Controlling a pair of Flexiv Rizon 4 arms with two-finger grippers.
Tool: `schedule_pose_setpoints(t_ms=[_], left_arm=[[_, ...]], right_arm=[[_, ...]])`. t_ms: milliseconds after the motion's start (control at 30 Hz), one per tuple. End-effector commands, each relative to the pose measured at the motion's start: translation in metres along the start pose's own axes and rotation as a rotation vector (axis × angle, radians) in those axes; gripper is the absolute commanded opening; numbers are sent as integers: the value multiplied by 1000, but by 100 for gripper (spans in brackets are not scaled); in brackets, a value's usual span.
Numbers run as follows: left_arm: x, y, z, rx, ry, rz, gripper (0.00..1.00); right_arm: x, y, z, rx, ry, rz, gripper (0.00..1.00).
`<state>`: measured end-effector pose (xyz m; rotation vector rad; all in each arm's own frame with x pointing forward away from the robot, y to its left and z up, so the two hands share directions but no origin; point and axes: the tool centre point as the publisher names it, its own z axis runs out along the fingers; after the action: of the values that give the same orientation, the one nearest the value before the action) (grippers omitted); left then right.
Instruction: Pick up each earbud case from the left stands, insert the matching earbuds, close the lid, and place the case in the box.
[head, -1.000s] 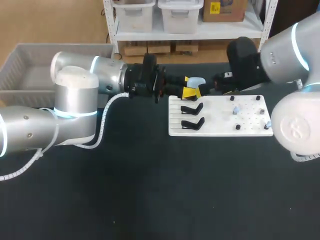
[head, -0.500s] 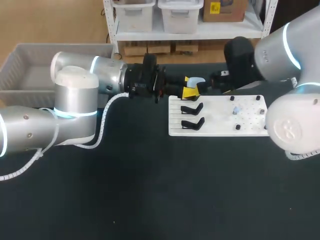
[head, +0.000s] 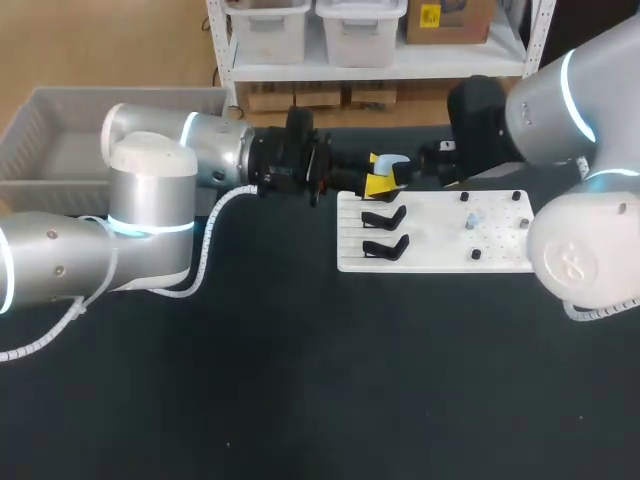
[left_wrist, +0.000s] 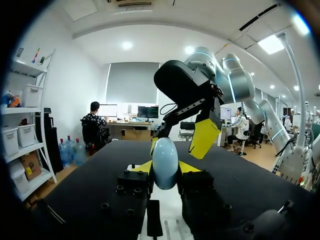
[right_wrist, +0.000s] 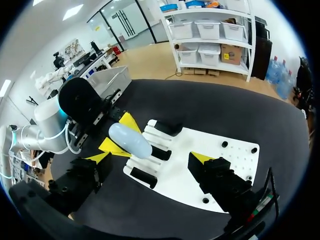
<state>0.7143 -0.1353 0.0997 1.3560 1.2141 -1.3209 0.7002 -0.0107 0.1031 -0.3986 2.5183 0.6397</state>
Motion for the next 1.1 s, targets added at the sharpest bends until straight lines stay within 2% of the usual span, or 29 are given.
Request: schedule_pose_setpoints(t_ms=[33, 667, 900, 1100], left_arm=[[1, 1, 0, 1, 0, 0, 0], [1, 1, 0, 1, 0, 0, 0], [1, 1, 0, 1, 0, 0, 0], [1, 1, 0, 1, 0, 0, 0]], right_arm=[[-4, -2, 2, 6, -2, 4, 100], [-13, -10, 4, 36, -16, 24, 100], [-19, -11, -9, 54, -67, 28, 100], [-17, -14, -33, 143, -86, -49, 100]])
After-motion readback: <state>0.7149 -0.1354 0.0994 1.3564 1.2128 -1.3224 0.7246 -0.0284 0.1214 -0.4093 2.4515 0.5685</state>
